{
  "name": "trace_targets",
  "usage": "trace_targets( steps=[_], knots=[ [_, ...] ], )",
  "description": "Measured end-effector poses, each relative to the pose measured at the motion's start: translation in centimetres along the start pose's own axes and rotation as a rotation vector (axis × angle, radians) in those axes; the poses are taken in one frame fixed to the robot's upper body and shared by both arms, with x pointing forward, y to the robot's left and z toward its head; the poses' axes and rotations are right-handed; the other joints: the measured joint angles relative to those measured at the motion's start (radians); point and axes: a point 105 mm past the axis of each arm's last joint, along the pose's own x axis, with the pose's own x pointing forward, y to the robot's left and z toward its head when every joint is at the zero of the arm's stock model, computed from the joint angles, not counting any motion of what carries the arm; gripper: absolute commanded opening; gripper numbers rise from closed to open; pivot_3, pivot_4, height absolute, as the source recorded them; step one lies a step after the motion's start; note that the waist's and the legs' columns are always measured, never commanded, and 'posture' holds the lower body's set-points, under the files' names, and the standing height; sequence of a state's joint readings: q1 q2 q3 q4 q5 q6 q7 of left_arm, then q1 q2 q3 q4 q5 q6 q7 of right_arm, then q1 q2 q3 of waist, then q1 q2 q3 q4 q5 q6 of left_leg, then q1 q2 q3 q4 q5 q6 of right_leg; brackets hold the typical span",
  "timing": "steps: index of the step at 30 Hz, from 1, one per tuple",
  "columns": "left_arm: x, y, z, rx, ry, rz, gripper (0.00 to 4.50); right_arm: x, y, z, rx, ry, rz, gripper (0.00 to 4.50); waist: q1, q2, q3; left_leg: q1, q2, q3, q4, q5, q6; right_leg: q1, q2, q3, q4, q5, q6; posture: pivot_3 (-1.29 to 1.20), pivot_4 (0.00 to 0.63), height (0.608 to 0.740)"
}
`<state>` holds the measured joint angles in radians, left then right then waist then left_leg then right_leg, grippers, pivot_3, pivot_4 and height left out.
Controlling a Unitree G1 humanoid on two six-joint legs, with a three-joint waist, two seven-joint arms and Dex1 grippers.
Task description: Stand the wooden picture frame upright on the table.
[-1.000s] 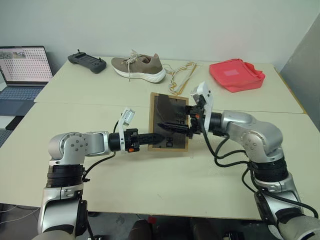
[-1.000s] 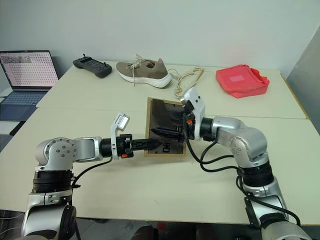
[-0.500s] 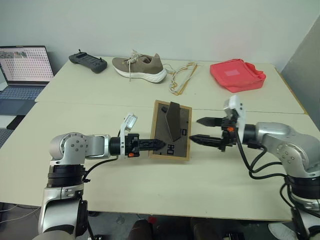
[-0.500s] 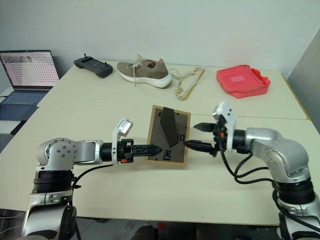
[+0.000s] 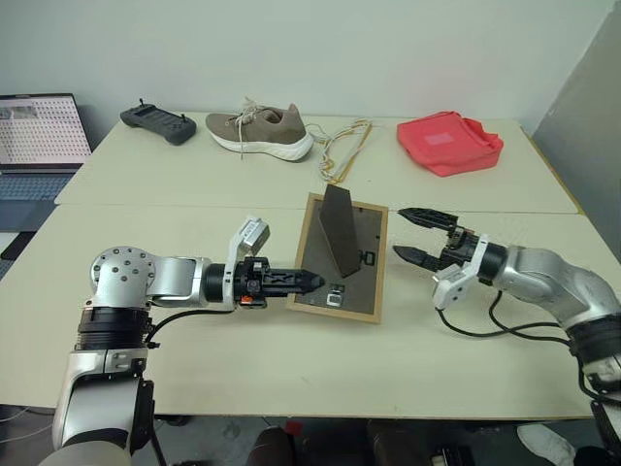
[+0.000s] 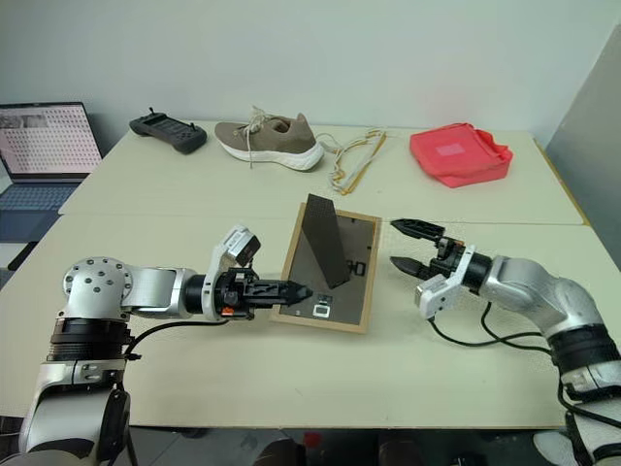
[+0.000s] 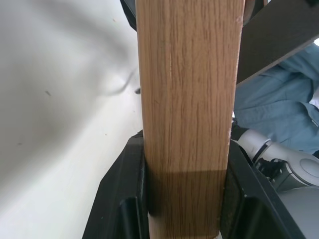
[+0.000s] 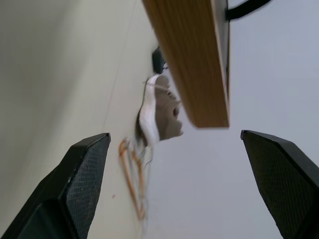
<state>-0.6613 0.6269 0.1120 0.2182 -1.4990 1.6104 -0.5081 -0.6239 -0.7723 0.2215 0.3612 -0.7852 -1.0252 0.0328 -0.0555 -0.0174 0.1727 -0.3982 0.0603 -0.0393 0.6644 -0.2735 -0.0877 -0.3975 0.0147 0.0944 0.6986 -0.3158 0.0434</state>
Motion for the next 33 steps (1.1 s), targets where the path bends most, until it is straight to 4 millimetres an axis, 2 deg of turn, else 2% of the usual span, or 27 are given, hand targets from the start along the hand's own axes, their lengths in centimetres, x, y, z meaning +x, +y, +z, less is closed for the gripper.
trace_targets(
  steps=[4,6,7,9,12,16,19,21,23,24,27,29,31,32,33],
  knots=[
    [0.1,-0.1,0.0,-0.013,-0.003,-0.003,1.3,1.5,-1.5,1.4,-0.059,-0.091,-0.137,4.45,-0.001,0.0,0.0,0.001,-0.001,0.0,0.001,0.001,-0.001,0.001,0.0,0.001,0.002,0.0,0.0,0.0,0.15,0.74],
    [0.3,-0.2,-0.1,-0.016,0.003,-0.011,1.3,2.4,-1.5,2.1,-0.072,-0.136,-0.145,4.45,-0.002,0.0,0.0,0.001,-0.001,0.0,0.001,0.001,-0.001,0.001,0.0,0.001,0.002,0.0,0.0,0.0,0.15,0.74],
    [0.5,-0.3,-0.2,-0.015,0.007,-0.015,1.3,2.7,-1.3,2.4,-0.072,-0.148,-0.142,4.17,-0.002,0.0,0.0,0.001,-0.001,0.0,0.001,0.001,-0.001,0.001,0.0,0.001,0.002,0.0,0.0,0.0,0.15,0.74],
    [0.6,-0.3,-0.4,-0.02,0.012,-0.018,1.3,2.9,-0.8,2.5,-0.064,-0.159,-0.126,4.03,-0.002,0.0,0.0,0.001,-0.001,0.0,0.001,0.001,-0.001,0.0,0.0,0.001,0.001,0.0,0.0,0.0,0.15,0.74],
    [0.7,0.1,-0.8,-0.042,0.014,-0.015,1.3,2.8,-0.3,2.5,-0.057,-0.16,-0.111,3.31,-0.001,0.0,0.0,0.001,-0.001,0.0,0.001,0.001,-0.001,0.001,-0.001,0.001,0.002,0.0,0.0,0.0,0.15,0.74],
    [0.8,-0.4,-1.0,-0.032,0.007,-0.039,1.3,2.6,-1.0,2.2,-0.079,-0.167,-0.116,2.29,-0.002,0.0,0.0,0.001,-0.001,0.0,0.001,0.001,0.0,0.001,0.0,0.001,0.002,0.0,0.0,0.0,0.15,0.74],
    [0.8,-0.7,-1.1,-0.027,-0.001,-0.052,1.3,2.6,-1.1,2.2,-0.081,-0.176,-0.116,1.65,-0.002,0.0,0.0,0.001,-0.001,0.0,0.001,0.001,0.0,0.001,0.0,0.001,0.002,0.0,0.0,0.0,0.15,0.74],
    [1.0,-0.6,-1.2,-0.032,-0.006,-0.055,1.3,2.5,-0.9,2.2,-0.082,-0.181,-0.101,1.43,-0.002,0.0,0.0,0.001,-0.001,0.0,0.001,0.001,0.0,0.001,-0.001,0.001,0.002,0.0,0.0,0.0,0.15,0.74],
    [1.0,-0.5,-1.3,-0.023,-0.008,-0.045,1.99,2.4,-0.9,2.3,-0.082,-0.183,-0.095,1.42,-0.002,0.0,0.0,0.001,-0.001,0.0,0.001,0.001,0.0,0.001,-0.001,0.001,0.002,0.0,0.0,0.0,0.15,0.74],
    [1.1,-0.5,-1.2,-0.012,-0.012,-0.039,2.09,2.4,-0.8,2.3,-0.082,-0.182,-0.09,1.42,-0.002,0.0,0.0,0.001,-0.001,0.0,0.002,0.001,0.0,0.001,0.0,0.001,0.002,0.0,0.0,0.0,0.15,0.74],
    [1.1,-0.8,-0.9,0.03,-0.03,-0.031,2.82,2.4,-0.7,2.4,-0.054,-0.188,-0.084,1.3,-0.002,0.0,0.0,0.001,-0.001,0.0,0.002,0.001,0.0,0.001,-0.001,0.001,0.003,0.0,0.0,0.0,0.15,0.74],
    [1.0,-0.8,-0.5,0.035,-0.053,-0.027,3.04,2.4,-0.7,2.3,-0.026,-0.18,-0.083,1.3,-0.002,0.0,0.0,0.001,-0.001,0.0,0.002,0.001,0.0,0.001,-0.001,0.001,0.003,0.0,0.0,0.0,0.15,0.74],
    [0.2,-0.7,1.1,0.056,-0.119,0.006,3.38,2.3,-0.6,1.9,0.04,-0.145,-0.077,1.3,-0.002,0.0,0.0,0.001,-0.001,0.0,0.002,0.001,0.0,0.002,-0.001,0.0,0.003,0.0,0.0,0.0,0.15,0.74],
    [-0.7,-0.9,2.5,0.086,-0.176,0.042,3.63,2.1,-0.5,1.6,0.091,-0.122,-0.08,1.3,-0.002,0.0,0.0,0.001,-0.001,0.0,0.002,0.001,0.0,0.002,-0.001,0.0,0.003,0.0,0.0,0.0,0.15,0.74],
    [-1.3,-1.0,3.0,0.103,-0.202,0.058,3.77,2.0,-0.5,1.6,0.127,-0.112,-0.081,1.3,-0.002,0.0,0.0,0.001,-0.001,0.0,0.002,0.001,0.0,0.002,-0.001,0.0,0.002,0.0,0.0,0.0,0.15,0.74]
  ],
)
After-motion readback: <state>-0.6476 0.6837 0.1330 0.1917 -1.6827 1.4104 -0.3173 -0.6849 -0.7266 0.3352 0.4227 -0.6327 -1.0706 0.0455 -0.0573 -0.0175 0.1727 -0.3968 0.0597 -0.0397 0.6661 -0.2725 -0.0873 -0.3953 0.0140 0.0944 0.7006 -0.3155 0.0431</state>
